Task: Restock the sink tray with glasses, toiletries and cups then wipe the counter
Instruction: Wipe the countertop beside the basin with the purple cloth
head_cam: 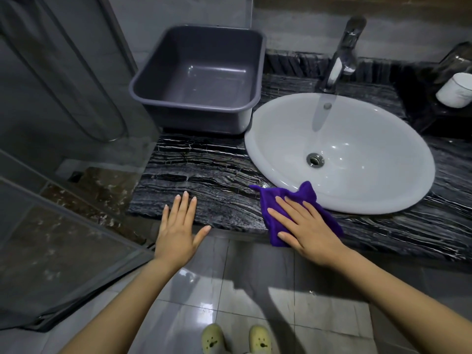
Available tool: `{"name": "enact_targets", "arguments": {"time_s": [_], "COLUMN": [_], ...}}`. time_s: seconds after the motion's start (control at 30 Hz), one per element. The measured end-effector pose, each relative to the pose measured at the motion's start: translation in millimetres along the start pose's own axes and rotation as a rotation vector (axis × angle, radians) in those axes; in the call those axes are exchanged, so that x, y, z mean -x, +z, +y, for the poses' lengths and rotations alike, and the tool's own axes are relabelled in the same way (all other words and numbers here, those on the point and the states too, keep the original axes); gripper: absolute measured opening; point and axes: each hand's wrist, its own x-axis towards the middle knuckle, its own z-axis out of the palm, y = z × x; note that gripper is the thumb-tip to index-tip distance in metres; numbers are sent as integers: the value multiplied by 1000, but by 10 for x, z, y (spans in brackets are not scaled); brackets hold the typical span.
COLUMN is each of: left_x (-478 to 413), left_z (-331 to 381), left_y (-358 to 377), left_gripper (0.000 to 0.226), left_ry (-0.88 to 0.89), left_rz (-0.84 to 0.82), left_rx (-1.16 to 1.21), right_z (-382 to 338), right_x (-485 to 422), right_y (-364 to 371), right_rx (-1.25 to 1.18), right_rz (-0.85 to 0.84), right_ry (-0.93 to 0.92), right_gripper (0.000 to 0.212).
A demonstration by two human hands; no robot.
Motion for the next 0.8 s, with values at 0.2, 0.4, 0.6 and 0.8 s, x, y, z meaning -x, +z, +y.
{"name": "enact_targets", "arguments": {"time_s": [0.2,0.4,0.6,0.8], "left_x": [4,-15,6,3], "left_z": [5,-40,-301,-409], "left_y": [-38,-113,-144,-177], "left_gripper": [101,107,76,67], "left_ry": [3,9,-101,-89], "left_rz": [-4,-28,14,10], "left_rx": [17,118,116,365], "right_z": [-237,-484,-711,-1292], "right_x": [-626,-1170,-1877,-2349], "right_y": [-70,-68,-149,-189], "right_rx": [-5,-43,-102,-144], "right_rz": [45,76,36,26], "right_ry": [-60,35,127,45], "right_gripper": [57,59,60,58]}}
